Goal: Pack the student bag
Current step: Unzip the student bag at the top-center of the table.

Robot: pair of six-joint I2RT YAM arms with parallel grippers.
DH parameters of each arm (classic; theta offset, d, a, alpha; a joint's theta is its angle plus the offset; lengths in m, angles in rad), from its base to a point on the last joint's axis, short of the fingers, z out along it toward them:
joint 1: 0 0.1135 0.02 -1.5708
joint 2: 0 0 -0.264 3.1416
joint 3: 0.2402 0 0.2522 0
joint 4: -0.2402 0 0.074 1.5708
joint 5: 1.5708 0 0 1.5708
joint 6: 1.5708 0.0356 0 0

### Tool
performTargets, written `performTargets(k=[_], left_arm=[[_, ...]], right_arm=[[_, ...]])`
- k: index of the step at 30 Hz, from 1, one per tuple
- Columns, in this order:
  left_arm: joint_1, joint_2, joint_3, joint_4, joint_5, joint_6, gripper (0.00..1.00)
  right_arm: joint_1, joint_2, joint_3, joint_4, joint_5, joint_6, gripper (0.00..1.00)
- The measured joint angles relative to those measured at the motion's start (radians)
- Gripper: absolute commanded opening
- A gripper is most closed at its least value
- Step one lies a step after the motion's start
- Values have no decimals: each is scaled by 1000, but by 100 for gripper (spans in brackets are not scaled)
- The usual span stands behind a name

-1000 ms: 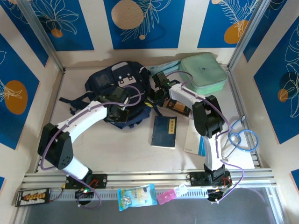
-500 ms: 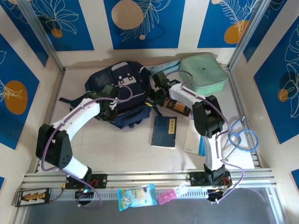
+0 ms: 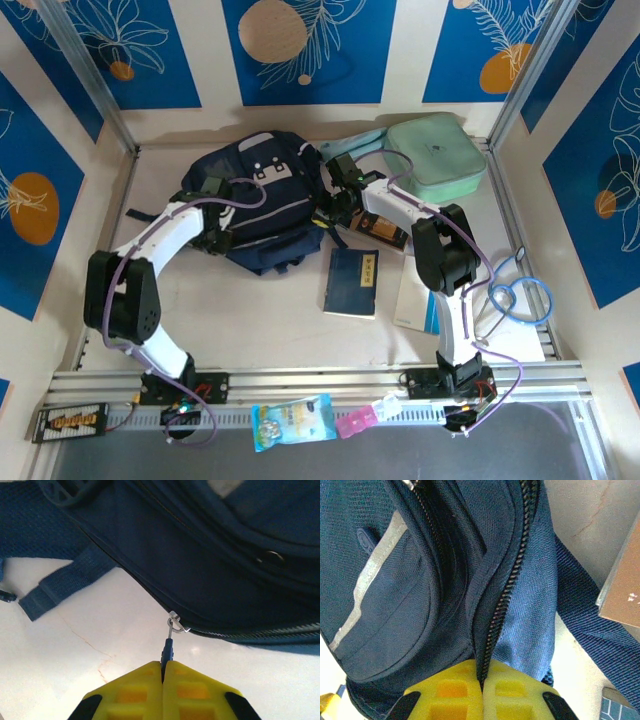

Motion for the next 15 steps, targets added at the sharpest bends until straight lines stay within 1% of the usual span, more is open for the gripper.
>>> performTargets(k=[5,10,15], left_arm=[[42,20,7,42,-15,55,0],[90,87,42,83,-37,101,0],[109,132,69,117,-39,158,0]], right_arm=[[0,0,0,1,16,-22,0],[0,0,0,1,36,-34,0],[-1,0,0,2,61,-48,0]])
